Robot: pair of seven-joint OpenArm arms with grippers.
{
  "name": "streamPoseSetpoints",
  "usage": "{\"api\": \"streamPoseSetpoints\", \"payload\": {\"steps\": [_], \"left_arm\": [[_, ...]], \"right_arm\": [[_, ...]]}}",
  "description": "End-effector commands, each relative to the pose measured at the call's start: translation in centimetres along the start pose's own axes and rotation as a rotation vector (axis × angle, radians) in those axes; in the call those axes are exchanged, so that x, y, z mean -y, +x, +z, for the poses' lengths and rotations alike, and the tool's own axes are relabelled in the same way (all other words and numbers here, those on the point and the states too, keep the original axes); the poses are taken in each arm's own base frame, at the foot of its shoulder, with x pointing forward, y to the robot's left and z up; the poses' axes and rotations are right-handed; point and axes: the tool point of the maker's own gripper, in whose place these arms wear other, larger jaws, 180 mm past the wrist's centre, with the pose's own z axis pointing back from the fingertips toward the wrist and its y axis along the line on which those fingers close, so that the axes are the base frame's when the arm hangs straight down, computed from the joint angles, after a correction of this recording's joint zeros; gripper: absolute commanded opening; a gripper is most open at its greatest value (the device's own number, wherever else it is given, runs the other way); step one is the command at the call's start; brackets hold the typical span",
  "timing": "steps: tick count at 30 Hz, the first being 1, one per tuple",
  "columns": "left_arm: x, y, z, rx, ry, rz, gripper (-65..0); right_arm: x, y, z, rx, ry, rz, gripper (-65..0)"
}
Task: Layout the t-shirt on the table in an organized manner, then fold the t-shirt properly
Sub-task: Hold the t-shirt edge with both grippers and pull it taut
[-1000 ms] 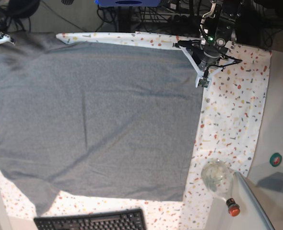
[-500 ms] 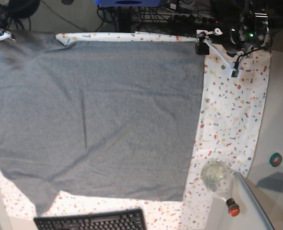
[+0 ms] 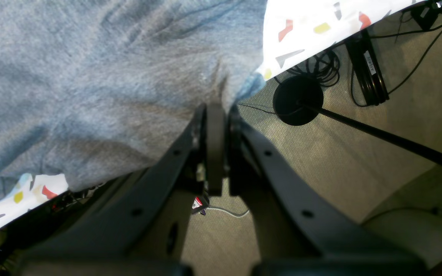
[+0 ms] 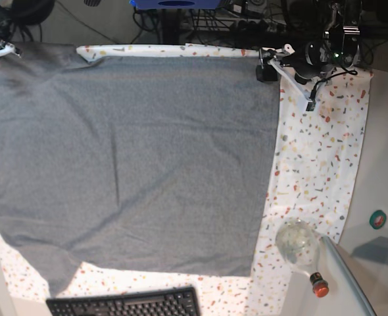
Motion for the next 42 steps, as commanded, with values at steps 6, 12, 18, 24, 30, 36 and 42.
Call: {"api": "streamPoseSetpoints", "payload": {"steps": [6, 12, 18, 24, 30, 36, 42], "left_arm": [[2.5, -1.7, -0.6, -0.047, -0.088, 0.029, -21.6], [2.6, -2.4, -0.5, -0.061, -0.090, 0.030, -35.1], [2.9, -1.8, -0.1, -0.046, -0.144, 0.090, -65.0], [1.6, -1.0, 0.7, -0.034, -0.157, 0.111, -65.0], [2.3, -1.4, 1.9, -0.040, -0.168, 0.089, -65.0], [0.8, 1.0, 4.0, 0.006, -0.132, 0.136, -65.0], [1.5, 3.3, 3.7, 0.018, -0.152, 0.119, -65.0]], "right_arm": [[0.4, 0.8, 0.4, 0.030, -0.008, 0.016, -65.0], [0.3, 0.9, 0.4, 0.031, -0.007, 0.015, -65.0], [0.3, 1.0, 0.4, 0.034, -0.007, 0.015, -65.0], [0.3, 0.9, 0.4, 0.033, -0.007, 0.015, -65.0], [0.4, 1.1, 0.5, 0.038, -0.009, 0.019, -65.0], [0.8, 2.0, 0.7, 0.051, -0.017, 0.048, -65.0], [-2.4, 3.4, 0.1, 0.063, 0.058, 0.147, -65.0]]}}
